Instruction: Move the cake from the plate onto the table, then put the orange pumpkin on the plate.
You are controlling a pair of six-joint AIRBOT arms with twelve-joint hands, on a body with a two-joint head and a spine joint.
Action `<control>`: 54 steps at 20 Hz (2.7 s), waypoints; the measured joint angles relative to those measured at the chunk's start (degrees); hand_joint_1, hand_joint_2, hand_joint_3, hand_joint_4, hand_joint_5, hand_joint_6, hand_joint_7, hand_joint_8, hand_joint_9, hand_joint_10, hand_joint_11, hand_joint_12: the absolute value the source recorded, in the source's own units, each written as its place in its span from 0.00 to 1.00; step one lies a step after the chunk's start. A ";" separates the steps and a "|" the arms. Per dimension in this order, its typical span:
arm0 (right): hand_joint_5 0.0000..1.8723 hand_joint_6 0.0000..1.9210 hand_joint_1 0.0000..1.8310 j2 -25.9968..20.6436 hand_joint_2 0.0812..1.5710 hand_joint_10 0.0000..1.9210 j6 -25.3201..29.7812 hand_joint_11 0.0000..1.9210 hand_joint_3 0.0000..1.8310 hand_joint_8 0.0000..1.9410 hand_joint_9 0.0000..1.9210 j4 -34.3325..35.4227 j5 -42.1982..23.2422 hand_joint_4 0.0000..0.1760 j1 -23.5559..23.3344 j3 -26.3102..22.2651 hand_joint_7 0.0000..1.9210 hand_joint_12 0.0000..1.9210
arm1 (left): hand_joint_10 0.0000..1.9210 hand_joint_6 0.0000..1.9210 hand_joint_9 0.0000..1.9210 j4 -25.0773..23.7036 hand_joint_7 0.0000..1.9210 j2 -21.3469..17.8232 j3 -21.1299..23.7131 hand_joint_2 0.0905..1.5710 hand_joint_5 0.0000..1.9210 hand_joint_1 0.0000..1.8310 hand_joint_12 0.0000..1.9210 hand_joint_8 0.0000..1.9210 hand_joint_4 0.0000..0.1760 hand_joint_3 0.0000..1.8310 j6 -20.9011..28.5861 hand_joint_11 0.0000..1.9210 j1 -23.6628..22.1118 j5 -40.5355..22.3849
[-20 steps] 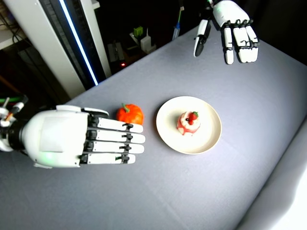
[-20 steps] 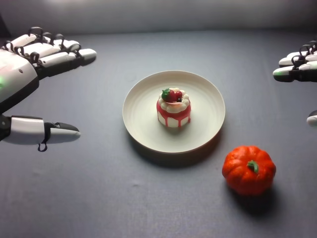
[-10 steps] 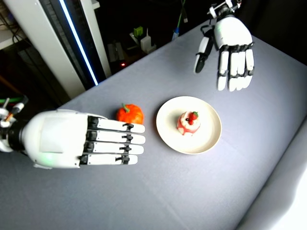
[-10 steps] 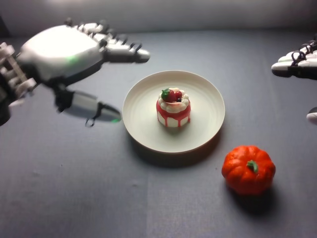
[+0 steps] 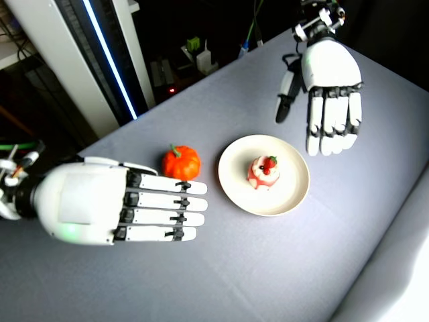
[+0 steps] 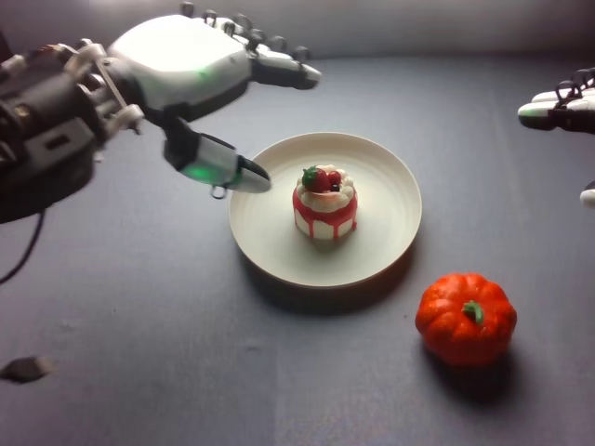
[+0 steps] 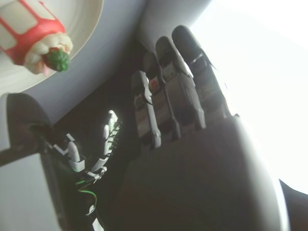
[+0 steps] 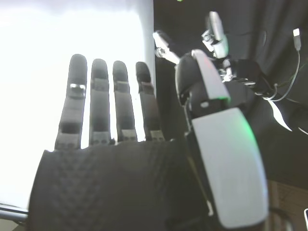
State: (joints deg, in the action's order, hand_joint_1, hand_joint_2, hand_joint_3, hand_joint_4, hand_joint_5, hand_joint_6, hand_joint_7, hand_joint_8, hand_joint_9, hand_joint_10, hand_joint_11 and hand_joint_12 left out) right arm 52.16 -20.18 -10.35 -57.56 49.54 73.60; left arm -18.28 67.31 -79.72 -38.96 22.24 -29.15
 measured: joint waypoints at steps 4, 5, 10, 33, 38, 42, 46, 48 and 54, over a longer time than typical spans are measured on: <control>0.21 0.00 0.45 0.24 0.85 0.00 0.00 0.02 0.00 0.00 0.20 1.53 -0.07 0.00 0.00 0.33 0.20 0.52 | 0.00 0.00 0.27 -0.57 0.26 2.51 -1.11 0.53 0.22 0.41 0.31 0.00 0.53 0.00 0.04 0.19 -0.07 1.31; 0.21 0.00 0.46 0.33 0.85 0.00 0.00 0.03 0.00 0.00 0.21 1.79 -0.04 0.00 0.00 0.35 0.21 0.54 | 0.00 0.00 0.27 -0.44 0.24 2.91 -1.25 0.53 0.22 0.40 0.32 0.00 0.65 0.00 0.02 0.18 -0.13 1.38; 0.20 0.00 0.48 0.50 0.88 0.00 0.00 0.01 0.00 0.00 0.19 2.71 -0.37 0.00 0.00 0.96 0.17 0.61 | 0.01 0.00 0.26 -0.81 0.25 6.25 -3.10 0.49 0.23 0.42 0.46 0.01 0.85 0.00 2.23 0.15 0.15 1.25; 0.24 0.00 0.55 1.42 0.85 0.00 0.02 0.02 0.00 0.00 0.23 3.10 -0.68 0.00 0.07 1.38 0.21 0.60 | 0.07 0.40 0.60 -9.53 0.50 12.83 -8.13 0.69 0.55 0.67 0.58 0.58 0.00 0.00 6.71 0.36 1.57 9.22; 0.24 0.00 0.53 1.53 0.86 0.00 0.02 0.02 0.00 0.00 0.23 3.10 -0.70 0.00 0.48 1.38 0.21 0.60 | 0.32 0.37 0.52 -8.70 0.46 12.35 -8.00 0.71 0.53 0.68 0.74 0.68 0.00 0.00 7.56 0.32 1.60 8.66; 0.24 0.00 0.56 1.53 0.85 0.00 0.02 0.05 0.00 0.00 0.24 3.08 -0.63 0.00 0.74 1.38 0.22 0.58 | 0.53 0.23 0.57 -13.35 0.59 7.28 -4.87 0.64 0.60 0.75 0.57 0.41 0.00 0.00 8.33 0.46 -1.68 8.74; 0.24 0.00 0.56 1.53 0.85 0.00 0.02 0.06 0.00 0.00 0.23 3.19 -0.44 0.00 1.07 1.31 0.20 0.52 | 0.54 0.35 0.55 -19.67 0.61 2.95 -2.38 0.64 0.56 0.76 0.46 0.31 0.00 0.00 13.79 0.47 -3.56 7.17; 0.24 0.00 0.56 1.53 0.85 0.00 0.02 0.06 0.00 0.00 0.23 3.17 -0.28 0.00 1.11 1.29 0.20 0.55 | 0.57 0.23 0.51 -23.02 0.54 -0.44 0.61 0.67 0.58 0.71 0.73 0.56 0.00 0.01 14.80 0.42 -3.56 6.19; 0.25 0.00 0.56 1.40 0.86 0.00 0.02 0.06 0.00 0.00 0.23 3.13 -0.15 0.00 1.53 0.59 0.20 0.57 | 0.49 0.45 0.48 -30.23 0.51 -9.60 6.71 0.71 0.48 0.67 0.66 0.60 0.00 0.00 18.18 0.39 -1.44 6.05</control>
State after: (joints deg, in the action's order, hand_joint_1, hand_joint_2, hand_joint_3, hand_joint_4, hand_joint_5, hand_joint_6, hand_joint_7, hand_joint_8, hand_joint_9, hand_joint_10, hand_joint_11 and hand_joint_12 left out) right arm 53.56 -20.16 -7.22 -57.71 51.07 74.19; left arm -48.51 57.71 -73.01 -20.78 20.80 -23.09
